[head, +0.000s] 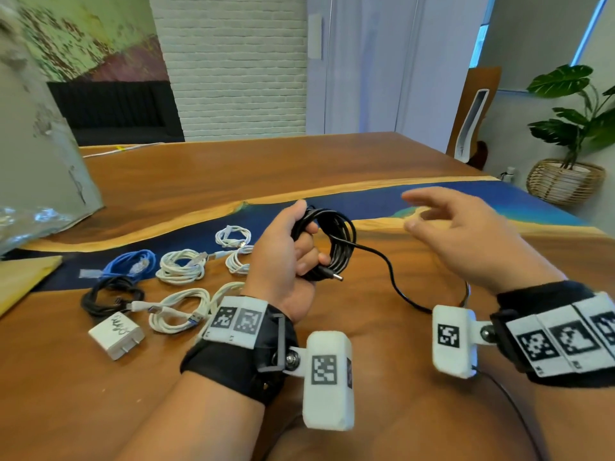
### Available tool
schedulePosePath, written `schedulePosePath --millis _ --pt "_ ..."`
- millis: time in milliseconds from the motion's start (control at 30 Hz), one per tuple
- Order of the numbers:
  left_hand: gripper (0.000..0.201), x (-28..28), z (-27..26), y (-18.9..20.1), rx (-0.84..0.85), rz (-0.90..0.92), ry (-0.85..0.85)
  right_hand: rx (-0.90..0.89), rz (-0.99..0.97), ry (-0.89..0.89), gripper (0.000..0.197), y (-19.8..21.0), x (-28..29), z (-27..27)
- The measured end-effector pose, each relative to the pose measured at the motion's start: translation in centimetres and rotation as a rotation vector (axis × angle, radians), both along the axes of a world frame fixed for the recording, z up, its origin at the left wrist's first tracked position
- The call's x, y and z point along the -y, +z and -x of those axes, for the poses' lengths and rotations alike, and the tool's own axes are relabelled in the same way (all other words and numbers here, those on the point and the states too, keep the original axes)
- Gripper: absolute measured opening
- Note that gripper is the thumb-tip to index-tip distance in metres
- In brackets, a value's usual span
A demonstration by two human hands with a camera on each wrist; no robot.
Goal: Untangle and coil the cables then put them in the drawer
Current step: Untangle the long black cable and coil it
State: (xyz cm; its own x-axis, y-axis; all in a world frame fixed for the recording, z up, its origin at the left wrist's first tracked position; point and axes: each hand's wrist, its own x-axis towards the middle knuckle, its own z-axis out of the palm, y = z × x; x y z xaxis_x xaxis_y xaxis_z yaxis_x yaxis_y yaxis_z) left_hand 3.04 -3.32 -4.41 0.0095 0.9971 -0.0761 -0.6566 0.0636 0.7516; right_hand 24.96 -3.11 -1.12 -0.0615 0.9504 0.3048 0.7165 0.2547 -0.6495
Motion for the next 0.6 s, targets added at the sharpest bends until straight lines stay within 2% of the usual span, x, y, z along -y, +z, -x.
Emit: schedulePosePath --millis 67,133,200,233,400,600 --pt "0.039 0.2 -0.5 0.2 -0.003 -0.030 -0.022 -0.099 0.123 0.191 0.039 -0.6 0.5 1.9" --pt "0.040 0.3 -0.7 0.3 0.007 -0.048 -0.035 -0.163 0.207 0.330 0.026 -1.2 0.7 3.0" --pt "0.040 0.4 -0.4 0.6 0.020 -0.051 -0.048 -0.323 0.202 0.424 0.010 -1.3 0.6 3.0" --pt "0.041 0.4 -0.2 0.7 0.020 -0.053 -0.070 -0.373 0.155 0.423 0.010 -1.0 0.5 2.6" --pt "0.041 1.1 -0.2 1.3 0.015 -0.088 -0.250 -0.315 -0.193 0.342 0.009 0.5 0.8 0.3" --pt "0.037 1.6 -0.3 1.6 0.171 -0.155 -0.306 -0.185 -0.265 0.377 0.018 -0.8 0.2 1.7"
